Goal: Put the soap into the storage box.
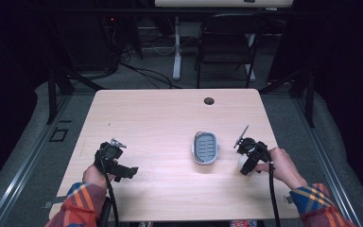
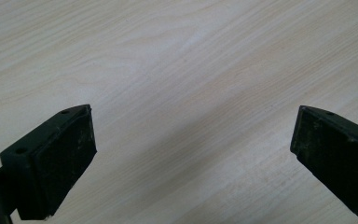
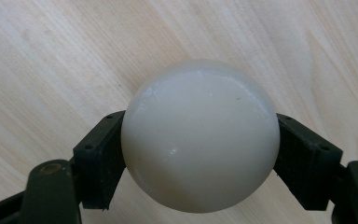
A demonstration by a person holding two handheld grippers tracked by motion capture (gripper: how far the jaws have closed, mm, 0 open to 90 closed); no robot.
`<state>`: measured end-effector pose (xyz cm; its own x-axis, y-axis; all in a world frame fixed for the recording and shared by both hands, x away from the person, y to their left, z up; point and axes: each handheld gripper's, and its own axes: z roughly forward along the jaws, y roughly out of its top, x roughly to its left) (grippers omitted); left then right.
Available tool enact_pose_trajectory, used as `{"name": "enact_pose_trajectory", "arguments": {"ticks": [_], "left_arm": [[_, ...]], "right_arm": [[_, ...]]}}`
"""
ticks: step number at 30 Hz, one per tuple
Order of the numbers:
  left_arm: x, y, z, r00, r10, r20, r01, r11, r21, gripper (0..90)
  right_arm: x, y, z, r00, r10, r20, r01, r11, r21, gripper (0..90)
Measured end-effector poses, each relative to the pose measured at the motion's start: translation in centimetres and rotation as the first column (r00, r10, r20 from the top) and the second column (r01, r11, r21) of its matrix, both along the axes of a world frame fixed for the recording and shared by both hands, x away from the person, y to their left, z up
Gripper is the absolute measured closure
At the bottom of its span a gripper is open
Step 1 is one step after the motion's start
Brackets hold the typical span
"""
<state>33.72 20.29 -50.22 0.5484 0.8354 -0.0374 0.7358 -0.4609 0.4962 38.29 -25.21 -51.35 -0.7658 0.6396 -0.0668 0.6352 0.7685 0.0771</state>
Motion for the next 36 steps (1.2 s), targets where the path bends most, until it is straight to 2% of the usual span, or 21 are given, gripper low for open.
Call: {"name": "enact_pose_trajectory", "arguments": {"ticks": [5, 8, 9, 10, 11, 14, 16, 18, 21, 23, 24, 27, 29, 30, 32, 36], "left_arm": [[0.1, 0.0, 0.0, 1.0000, -0.003, -0.007, 0.003, 1.0000, 0.004, 0.0], [0.0, -0.1, 0.0, 1.0000, -0.002, -0.002, 0.002, 0.9999, 0.010, 0.0], [0.0, -0.1, 0.0, 1.0000, -0.004, -0.004, 0.004, 0.9999, 0.010, 0.0], [0.1, -0.1, 0.0, 1.0000, -0.003, -0.007, 0.003, 0.9999, 0.010, 0.0], [0.1, -0.1, -0.1, 1.0000, -0.004, -0.008, 0.004, 0.9999, 0.011, 0.0], [0.0, -0.2, 0.0, 1.0000, -0.009, -0.002, 0.009, 0.9999, 0.009, 0.0], [-0.1, -0.1, 0.1, 0.9999, -0.012, 0.004, 0.012, 0.9999, 0.003, 0.0], [-0.1, -0.1, 0.1, 0.9999, -0.013, 0.006, 0.013, 0.9999, 0.003, 0.0], [0.0, -0.2, 0.0, 0.9999, -0.016, 0.001, 0.016, 0.9999, 0.005, 0.0], [0.0, -0.1, 0.0, 0.9998, -0.019, -0.004, 0.019, 0.9998, 0.005, 0.0], [0.0, -0.1, 0.0, 0.9998, -0.020, -0.004, 0.020, 0.9998, 0.004, 0.0], [0.0, -0.2, 0.0, 0.9997, -0.023, -0.002, 0.023, 0.9997, -0.007, 0.0], [0.0, -0.2, 0.0, 0.9997, -0.025, -0.005, 0.025, 0.9997, 0.002, 0.0], [0.0, -0.2, 0.0, 0.9996, -0.027, -0.004, 0.027, 0.9996, 0.005, 0.0], [0.0, -0.3, 0.0, 0.9996, -0.028, -0.006, 0.028, 0.9996, 0.005, 0.0], [0.0, -0.2, 0.0, 0.9995, -0.030, -0.008, 0.030, 0.9996, 0.002, 0.0]], "right_arm": [[0.7, -0.3, 0.2, 0.9998, -0.020, 0.005, 0.020, 1.000, 0.001, 24.0], [0.8, -0.3, 0.2, 0.9997, -0.021, 0.011, 0.021, 1.000, 0.011, 24.0], [0.9, -0.3, 0.4, 0.9999, -0.013, 0.000, 0.013, 1.000, -0.004, 24.0], [1.0, -0.2, 0.3, 0.9998, -0.018, 0.005, 0.018, 1.000, 0.014, 24.0], [1.1, -0.2, 0.5, 1.0000, -0.009, 0.003, 0.009, 1.000, -0.006, 24.0], [1.6, -0.1, 0.8, 0.9999, -0.008, 0.009, 0.008, 1.000, -0.010, 24.0], [1.7, 0.1, 1.0, 0.9997, -0.017, 0.017, 0.016, 1.000, 0.004, 24.0], [2.0, 0.2, 1.3, 0.9998, -0.007, 0.018, 0.007, 1.000, -0.008, 24.0], [2.3, 0.3, 1.4, 0.9995, -0.012, 0.030, 0.012, 1.000, 0.000, 24.0], [2.7, 0.4, 1.7, 0.9996, -0.007, 0.028, 0.007, 1.000, -0.013, 24.0], [2.8, 0.4, 1.7, 0.9994, -0.015, 0.032, 0.015, 1.000, -0.002, 24.0], [3.2, 0.5, 2.1, 0.9992, -0.013, 0.039, 0.013, 1.000, -0.003, 24.0], [3.5, 0.5, 2.6, 0.9992, -0.005, 0.040, 0.005, 1.000, -0.008, 24.0], [3.6, 0.5, 2.7, 0.9990, -0.017, 0.040, 0.017, 1.000, 0.011, 24.0], [3.9, 0.6, 3.2, 0.9992, -0.008, 0.040, 0.008, 1.000, -0.013, 24.0], [4.0, 0.9, 3.6, 0.9986, -0.014, 0.051, 0.015, 1.000, -0.007, 24.0]]}}
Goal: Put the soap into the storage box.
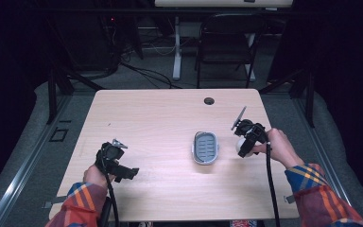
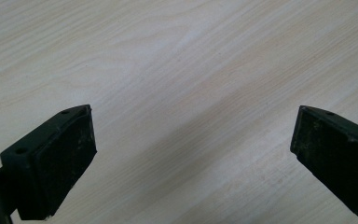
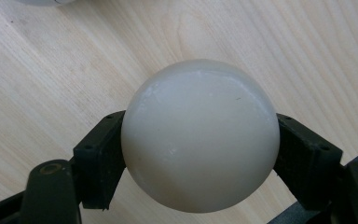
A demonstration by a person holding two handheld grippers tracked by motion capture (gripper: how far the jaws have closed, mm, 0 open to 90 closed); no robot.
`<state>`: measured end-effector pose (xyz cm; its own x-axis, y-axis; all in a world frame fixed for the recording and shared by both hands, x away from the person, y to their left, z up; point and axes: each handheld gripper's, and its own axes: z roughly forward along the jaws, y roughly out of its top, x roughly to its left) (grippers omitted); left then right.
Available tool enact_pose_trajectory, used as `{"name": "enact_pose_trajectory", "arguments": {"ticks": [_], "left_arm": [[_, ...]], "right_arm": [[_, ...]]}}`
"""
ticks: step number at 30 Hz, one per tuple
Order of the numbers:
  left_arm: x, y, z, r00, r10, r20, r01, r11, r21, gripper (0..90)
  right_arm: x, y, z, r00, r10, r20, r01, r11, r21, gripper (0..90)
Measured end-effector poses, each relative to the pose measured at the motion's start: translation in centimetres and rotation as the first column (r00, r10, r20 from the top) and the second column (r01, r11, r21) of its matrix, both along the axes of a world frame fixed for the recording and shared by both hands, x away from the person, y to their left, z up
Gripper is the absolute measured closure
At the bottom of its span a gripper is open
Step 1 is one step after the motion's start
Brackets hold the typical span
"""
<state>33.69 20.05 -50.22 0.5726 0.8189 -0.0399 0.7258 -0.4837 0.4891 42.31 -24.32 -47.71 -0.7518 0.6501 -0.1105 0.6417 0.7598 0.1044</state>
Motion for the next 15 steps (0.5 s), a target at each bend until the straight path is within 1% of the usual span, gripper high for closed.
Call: {"name": "enact_pose_trajectory", "arguments": {"ticks": [2, 3, 4, 5, 6, 9, 13, 14, 15], "left_arm": [[0.05, -0.08, -0.06, 1.0000, -0.007, 0.000, 0.007, 1.0000, 0.004, 0.0], [0.06, -0.12, -0.07, 1.0000, -0.009, -0.005, 0.009, 0.9999, 0.008, 0.0], [0.06, -0.16, -0.07, 0.9999, -0.009, -0.005, 0.009, 0.9999, 0.009, 0.0], [0.05, -0.17, -0.08, 0.9999, -0.009, -0.005, 0.009, 0.9999, 0.010, 0.0], [0.05, -0.18, -0.08, 0.9999, -0.010, -0.005, 0.010, 0.9999, 0.010, 0.0], [0.06, -0.13, -0.07, 0.9999, -0.010, -0.004, 0.010, 0.9999, 0.010, 0.0], [0.10, -0.18, -0.07, 0.9999, -0.011, -0.003, 0.011, 0.9999, 0.008, 0.0], [0.11, -0.22, -0.06, 0.9999, -0.012, -0.003, 0.012, 0.9999, 0.009, 0.0], [0.13, -0.26, -0.07, 0.9999, -0.013, -0.003, 0.013, 0.9999, 0.007, 0.0]], "right_arm": [[0.18, 0.10, 0.31, 1.0000, 0.006, -0.005, -0.006, 1.000, -0.002, 24.0], [0.20, 0.17, 0.31, 1.0000, -0.001, -0.002, 0.001, 1.000, 0.008, 24.0], [0.30, 0.24, 0.41, 1.0000, 0.006, -0.003, -0.006, 1.000, -0.004, 24.0], [0.32, 0.33, 0.37, 1.0000, 0.003, -0.003, -0.003, 1.000, 0.008, 24.0], [0.39, 0.40, 0.43, 1.0000, 0.005, -0.004, -0.005, 1.000, 0.001, 24.0], [0.61, 0.52, 0.52, 0.9999, 0.011, -0.009, -0.011, 1.000, 0.006, 24.0], [0.84, 0.71, 0.86, 0.9997, 0.021, -0.013, -0.021, 1.000, -0.012, 24.0], [0.83, 0.76, 0.86, 0.9999, 0.011, -0.008, -0.011, 1.000, 0.006, 24.0], [1.02, 0.80, 1.17, 0.9997, 0.024, -0.009, -0.025, 1.000, -0.015, 24.0]]}}
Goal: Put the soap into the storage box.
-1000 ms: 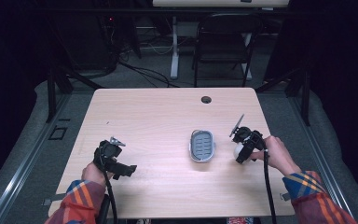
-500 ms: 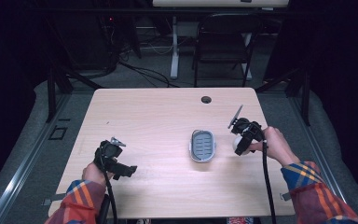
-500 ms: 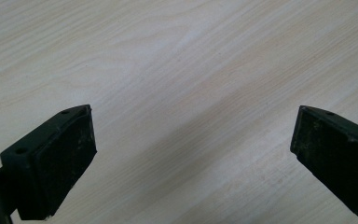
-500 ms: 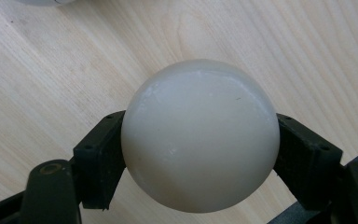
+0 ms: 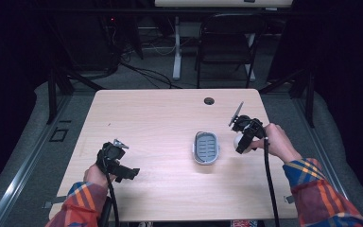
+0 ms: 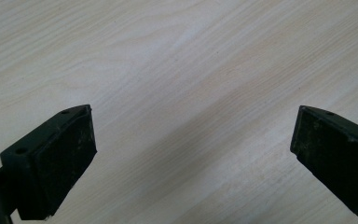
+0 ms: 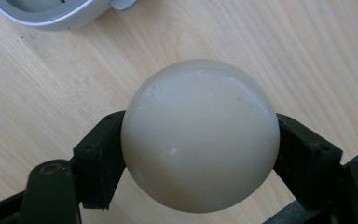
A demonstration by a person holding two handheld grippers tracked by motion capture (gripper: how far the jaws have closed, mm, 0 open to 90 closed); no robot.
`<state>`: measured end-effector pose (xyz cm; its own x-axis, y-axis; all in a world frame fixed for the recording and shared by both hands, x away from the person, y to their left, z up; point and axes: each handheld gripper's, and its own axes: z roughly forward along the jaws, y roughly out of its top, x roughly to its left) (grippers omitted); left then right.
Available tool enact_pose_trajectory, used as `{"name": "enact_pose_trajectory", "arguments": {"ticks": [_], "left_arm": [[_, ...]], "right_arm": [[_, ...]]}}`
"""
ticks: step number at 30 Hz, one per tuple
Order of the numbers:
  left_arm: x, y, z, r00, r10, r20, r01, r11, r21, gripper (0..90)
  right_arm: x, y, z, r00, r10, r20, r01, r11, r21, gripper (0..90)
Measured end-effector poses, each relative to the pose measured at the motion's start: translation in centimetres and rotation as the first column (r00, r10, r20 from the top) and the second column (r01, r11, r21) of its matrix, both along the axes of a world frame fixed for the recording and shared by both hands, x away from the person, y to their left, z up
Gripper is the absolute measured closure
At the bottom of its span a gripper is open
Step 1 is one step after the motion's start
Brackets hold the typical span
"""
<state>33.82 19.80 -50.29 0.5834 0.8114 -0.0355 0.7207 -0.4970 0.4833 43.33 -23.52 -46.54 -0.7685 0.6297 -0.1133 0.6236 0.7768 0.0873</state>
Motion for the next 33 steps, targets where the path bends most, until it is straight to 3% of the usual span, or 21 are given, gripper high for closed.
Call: {"name": "enact_pose_trajectory", "arguments": {"ticks": [11, 12, 33], "left_arm": [[0.2, -0.2, -0.1, 1.0000, -0.003, -0.005, 0.003, 1.0000, 0.006, 0.0], [0.2, -0.2, -0.1, 1.0000, -0.003, -0.004, 0.003, 1.0000, 0.006, 0.0], [0.2, -0.4, -0.2, 0.9996, -0.022, -0.017, 0.022, 0.9995, 0.023, 0.0]], "right_arm": [[0.4, 1.2, 1.3, 0.9997, 0.015, 0.017, -0.015, 1.000, 0.026, 24.0], [0.5, 1.4, 1.5, 0.9996, 0.027, 0.010, -0.027, 1.000, 0.003, 24.0], [0.9, 4.2, 2.5, 0.9971, 0.073, 0.020, -0.073, 0.997, 0.011, 24.0]]}}
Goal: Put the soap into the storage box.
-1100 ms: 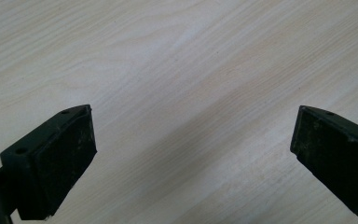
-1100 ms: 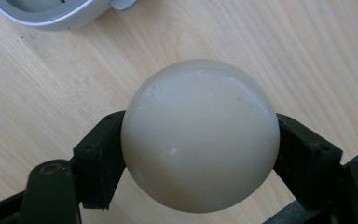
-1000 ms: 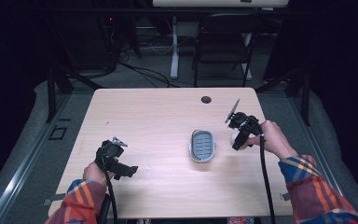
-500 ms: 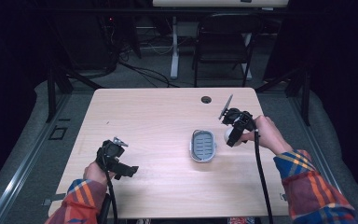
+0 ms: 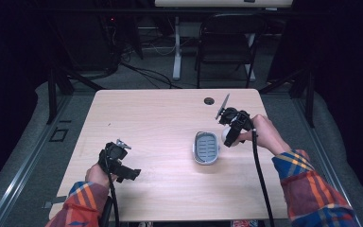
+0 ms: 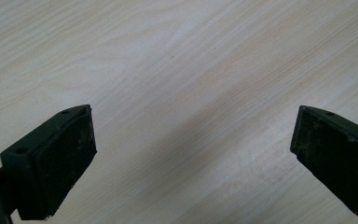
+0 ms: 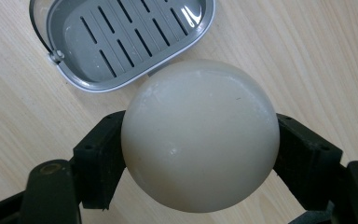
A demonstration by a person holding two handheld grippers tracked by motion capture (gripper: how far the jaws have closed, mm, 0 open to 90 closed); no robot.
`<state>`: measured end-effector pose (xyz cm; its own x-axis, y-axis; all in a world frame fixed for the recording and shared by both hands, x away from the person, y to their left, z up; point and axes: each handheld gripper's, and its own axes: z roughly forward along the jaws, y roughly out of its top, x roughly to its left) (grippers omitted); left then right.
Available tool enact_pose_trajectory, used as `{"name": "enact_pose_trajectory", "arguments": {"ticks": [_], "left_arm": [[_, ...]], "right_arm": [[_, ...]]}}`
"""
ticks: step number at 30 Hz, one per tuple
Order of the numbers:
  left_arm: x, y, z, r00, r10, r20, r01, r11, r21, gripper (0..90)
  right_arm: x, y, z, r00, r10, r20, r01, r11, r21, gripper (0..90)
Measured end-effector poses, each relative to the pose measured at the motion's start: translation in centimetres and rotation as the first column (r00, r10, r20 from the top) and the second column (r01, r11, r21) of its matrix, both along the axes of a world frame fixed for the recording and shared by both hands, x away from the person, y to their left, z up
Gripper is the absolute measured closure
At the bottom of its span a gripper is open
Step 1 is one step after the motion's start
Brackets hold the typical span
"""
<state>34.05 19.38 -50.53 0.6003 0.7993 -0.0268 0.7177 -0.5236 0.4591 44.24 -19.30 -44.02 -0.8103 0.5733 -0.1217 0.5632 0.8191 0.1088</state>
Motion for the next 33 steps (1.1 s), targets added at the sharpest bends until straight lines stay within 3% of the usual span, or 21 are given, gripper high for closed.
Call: {"name": "enact_pose_trajectory", "arguments": {"ticks": [17, 33], "left_arm": [[0.1, -0.1, -0.1, 1.0000, -0.004, -0.006, 0.004, 1.0000, 0.004, 0.0], [0.1, -0.2, -0.2, 0.9999, -0.009, -0.008, 0.009, 0.9999, 0.010, 0.0]], "right_arm": [[0.6, 2.5, 0.2, 0.9995, 0.032, -0.003, -0.032, 0.999, 0.006, 24.0], [1.1, 4.8, -1.0, 0.9977, 0.064, -0.023, -0.064, 0.998, 0.007, 24.0]]}}
